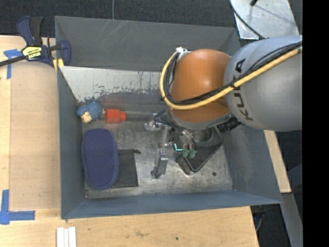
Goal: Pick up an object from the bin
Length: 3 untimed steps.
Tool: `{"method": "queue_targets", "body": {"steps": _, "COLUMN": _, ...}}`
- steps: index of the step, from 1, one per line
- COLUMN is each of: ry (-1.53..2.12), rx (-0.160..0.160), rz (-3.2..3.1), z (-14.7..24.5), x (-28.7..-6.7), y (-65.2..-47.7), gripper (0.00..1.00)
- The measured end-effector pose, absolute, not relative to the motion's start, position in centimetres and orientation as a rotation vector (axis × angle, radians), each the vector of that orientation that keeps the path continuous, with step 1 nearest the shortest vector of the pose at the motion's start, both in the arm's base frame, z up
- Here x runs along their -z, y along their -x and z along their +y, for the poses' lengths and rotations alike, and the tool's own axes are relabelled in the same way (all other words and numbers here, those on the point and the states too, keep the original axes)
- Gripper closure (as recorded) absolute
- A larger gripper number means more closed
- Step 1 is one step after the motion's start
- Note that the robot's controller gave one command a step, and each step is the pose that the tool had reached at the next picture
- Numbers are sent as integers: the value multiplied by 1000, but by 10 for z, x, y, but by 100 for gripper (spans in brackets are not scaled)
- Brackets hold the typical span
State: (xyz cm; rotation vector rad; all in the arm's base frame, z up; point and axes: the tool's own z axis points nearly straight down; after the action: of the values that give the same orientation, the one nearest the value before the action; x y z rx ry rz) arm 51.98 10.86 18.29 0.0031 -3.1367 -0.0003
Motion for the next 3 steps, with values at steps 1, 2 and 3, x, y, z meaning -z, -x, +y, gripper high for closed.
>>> {"method": "queue_targets", "body": {"steps": 1, "ry": 21, "rx": -4, "rz": -3139, "z": 60, "x": -124, "y": -538, "gripper": 0}}
{"method": "queue_targets", "body": {"steps": 2, "ry": -143, "rx": -5, "rz": -3136, "z": -18, "x": -78, "y": -522, "gripper": 0}}
{"method": "queue_targets", "body": {"steps": 3, "ry": -46, "rx": 7, "rz": -3148, "z": 78, "x": -118, "y": -523, "gripper": 0}}
